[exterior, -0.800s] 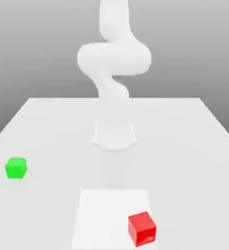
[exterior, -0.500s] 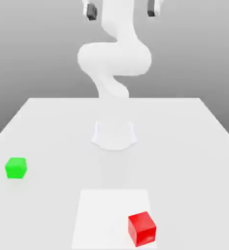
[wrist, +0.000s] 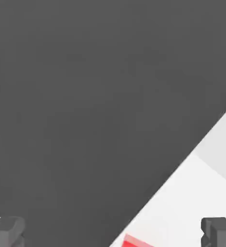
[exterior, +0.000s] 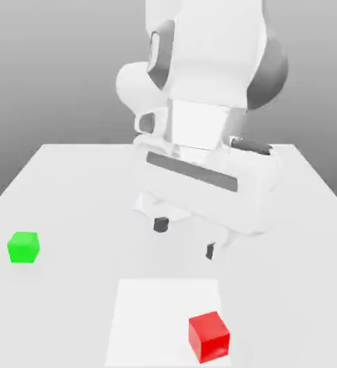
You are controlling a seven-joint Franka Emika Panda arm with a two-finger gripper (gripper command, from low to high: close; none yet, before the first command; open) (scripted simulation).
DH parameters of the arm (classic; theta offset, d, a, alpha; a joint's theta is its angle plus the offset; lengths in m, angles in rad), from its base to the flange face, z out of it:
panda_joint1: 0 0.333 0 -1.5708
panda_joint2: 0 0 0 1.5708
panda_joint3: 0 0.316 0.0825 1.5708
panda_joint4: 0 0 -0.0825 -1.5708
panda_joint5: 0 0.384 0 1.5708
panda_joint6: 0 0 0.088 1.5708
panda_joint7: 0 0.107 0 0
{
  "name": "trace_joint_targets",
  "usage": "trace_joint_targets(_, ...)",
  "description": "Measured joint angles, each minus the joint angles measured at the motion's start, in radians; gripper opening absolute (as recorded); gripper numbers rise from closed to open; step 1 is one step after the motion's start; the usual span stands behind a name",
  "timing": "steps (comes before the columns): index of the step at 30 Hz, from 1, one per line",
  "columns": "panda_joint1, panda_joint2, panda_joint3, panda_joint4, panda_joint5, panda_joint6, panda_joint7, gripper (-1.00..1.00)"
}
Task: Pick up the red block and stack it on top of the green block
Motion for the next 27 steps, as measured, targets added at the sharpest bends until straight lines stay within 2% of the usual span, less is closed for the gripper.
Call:
trace_joint_targets(9, 0.048, 0.235, -0.012, -0.049, 0.032, 0.113, 0.301, 0.00)
trace_joint_targets(13, 0.108, 0.367, -0.087, -0.030, -0.049, 0.213, 0.383, 0.00)
trace_joint_targets(14, 0.131, 0.401, -0.115, -0.024, -0.070, 0.240, 0.399, -1.00)
trace_joint_targets(21, 0.137, 0.409, -0.121, -0.023, -0.076, 0.249, 0.404, -1.00)
trace_joint_targets(26, 0.086, 0.260, -0.048, -0.051, 0.046, 0.134, 0.316, -1.00)
trace_joint_targets(27, 0.065, 0.235, -0.063, -0.063, 0.062, 0.120, 0.317, -1.00)
